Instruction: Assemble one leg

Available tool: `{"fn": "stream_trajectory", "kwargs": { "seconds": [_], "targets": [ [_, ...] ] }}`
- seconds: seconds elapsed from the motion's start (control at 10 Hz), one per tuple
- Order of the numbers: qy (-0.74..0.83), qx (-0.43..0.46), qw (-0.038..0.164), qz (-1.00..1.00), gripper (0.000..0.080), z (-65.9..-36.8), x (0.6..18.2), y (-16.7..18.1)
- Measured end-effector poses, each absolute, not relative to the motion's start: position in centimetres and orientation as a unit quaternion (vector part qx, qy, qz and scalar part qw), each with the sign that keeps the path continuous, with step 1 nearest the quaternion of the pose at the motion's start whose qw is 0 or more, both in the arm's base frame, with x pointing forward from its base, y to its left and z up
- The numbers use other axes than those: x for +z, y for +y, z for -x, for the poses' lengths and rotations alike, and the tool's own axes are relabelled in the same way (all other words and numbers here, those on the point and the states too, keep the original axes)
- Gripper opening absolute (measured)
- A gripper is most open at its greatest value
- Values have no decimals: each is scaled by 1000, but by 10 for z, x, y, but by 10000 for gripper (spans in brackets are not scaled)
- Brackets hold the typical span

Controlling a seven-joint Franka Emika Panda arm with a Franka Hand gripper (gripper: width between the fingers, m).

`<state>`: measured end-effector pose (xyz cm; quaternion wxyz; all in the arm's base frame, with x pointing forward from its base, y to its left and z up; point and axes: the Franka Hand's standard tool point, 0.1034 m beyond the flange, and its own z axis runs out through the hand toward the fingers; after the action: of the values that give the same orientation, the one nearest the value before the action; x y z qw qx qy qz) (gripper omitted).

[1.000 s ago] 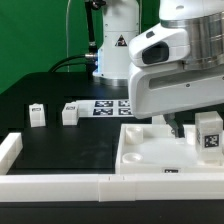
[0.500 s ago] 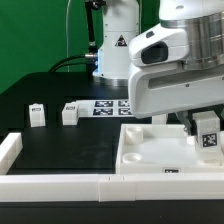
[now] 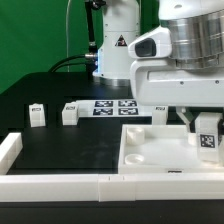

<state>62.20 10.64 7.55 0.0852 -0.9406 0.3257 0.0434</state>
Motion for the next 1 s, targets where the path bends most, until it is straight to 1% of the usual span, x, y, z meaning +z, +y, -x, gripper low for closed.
{"fn": "stream_trajectory", "kwargs": {
  "seconds": [0.4, 0.6, 0.7, 0.8, 0.9, 1.0],
  "targets": [
    [515, 58, 70, 853, 291, -622, 75, 112],
    [541, 60, 69, 836, 292, -622, 75, 112],
    [530, 60, 70, 843, 292, -622, 75, 112],
    [514, 59, 71, 853, 481, -622, 75, 113],
    [497, 58, 72, 863, 481, -621, 75, 117],
    [438, 53, 74, 894, 613, -621, 75, 119]
  ]
}}
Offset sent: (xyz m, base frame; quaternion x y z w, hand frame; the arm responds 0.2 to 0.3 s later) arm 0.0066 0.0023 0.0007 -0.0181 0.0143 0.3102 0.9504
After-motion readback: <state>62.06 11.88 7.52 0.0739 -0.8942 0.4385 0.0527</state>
